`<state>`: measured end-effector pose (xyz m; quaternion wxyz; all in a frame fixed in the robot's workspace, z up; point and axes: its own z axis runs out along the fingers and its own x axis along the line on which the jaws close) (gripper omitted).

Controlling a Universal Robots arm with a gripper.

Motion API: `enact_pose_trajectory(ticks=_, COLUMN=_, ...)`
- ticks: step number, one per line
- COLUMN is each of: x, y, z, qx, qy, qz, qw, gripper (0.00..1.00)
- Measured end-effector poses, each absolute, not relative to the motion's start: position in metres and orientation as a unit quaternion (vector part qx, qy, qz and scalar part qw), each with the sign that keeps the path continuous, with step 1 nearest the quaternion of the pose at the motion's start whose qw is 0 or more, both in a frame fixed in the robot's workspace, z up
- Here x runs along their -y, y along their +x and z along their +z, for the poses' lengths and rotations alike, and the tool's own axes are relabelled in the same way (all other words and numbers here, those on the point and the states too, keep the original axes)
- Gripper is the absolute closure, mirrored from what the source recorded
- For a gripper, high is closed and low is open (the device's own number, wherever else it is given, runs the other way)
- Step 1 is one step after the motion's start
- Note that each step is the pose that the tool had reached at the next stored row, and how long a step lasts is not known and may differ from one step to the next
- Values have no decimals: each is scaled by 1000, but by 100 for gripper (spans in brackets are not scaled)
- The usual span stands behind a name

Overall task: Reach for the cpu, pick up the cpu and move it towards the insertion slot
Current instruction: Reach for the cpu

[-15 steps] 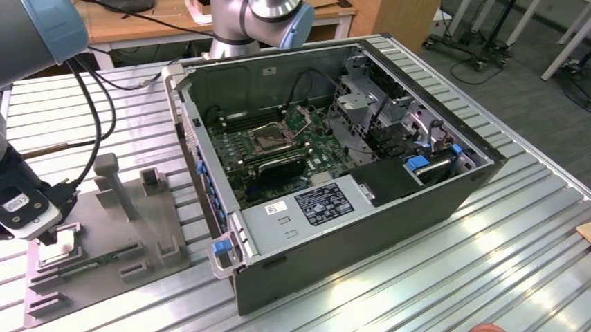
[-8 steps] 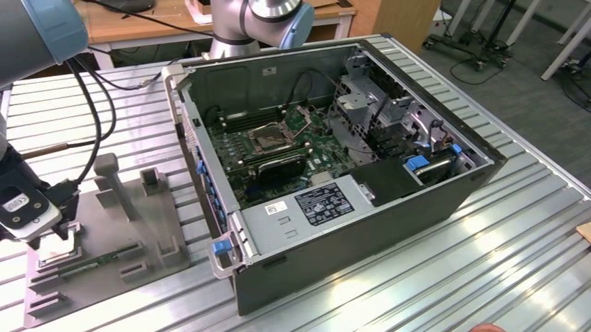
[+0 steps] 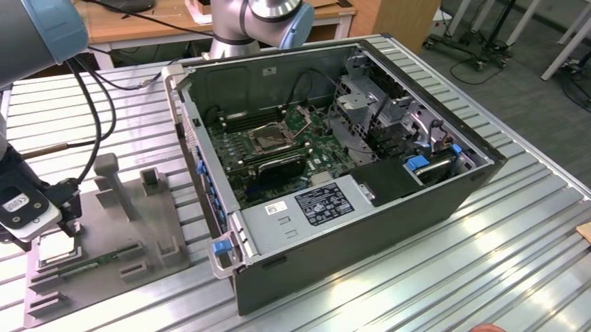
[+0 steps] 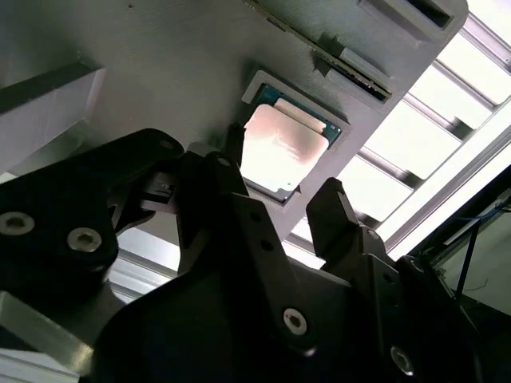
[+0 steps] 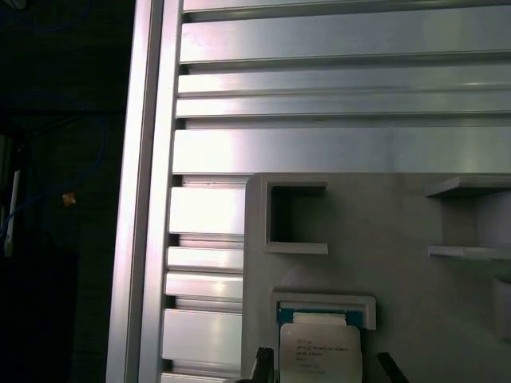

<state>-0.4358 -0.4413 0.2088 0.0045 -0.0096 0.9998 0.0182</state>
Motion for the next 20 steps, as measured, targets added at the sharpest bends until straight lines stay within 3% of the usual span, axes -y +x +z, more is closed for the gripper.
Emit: enact_pose_trajectory(ticks=20, x=441, y=-436, z=190, qx=-1000, qy=-10, qz=18, qw=4, gripper=41)
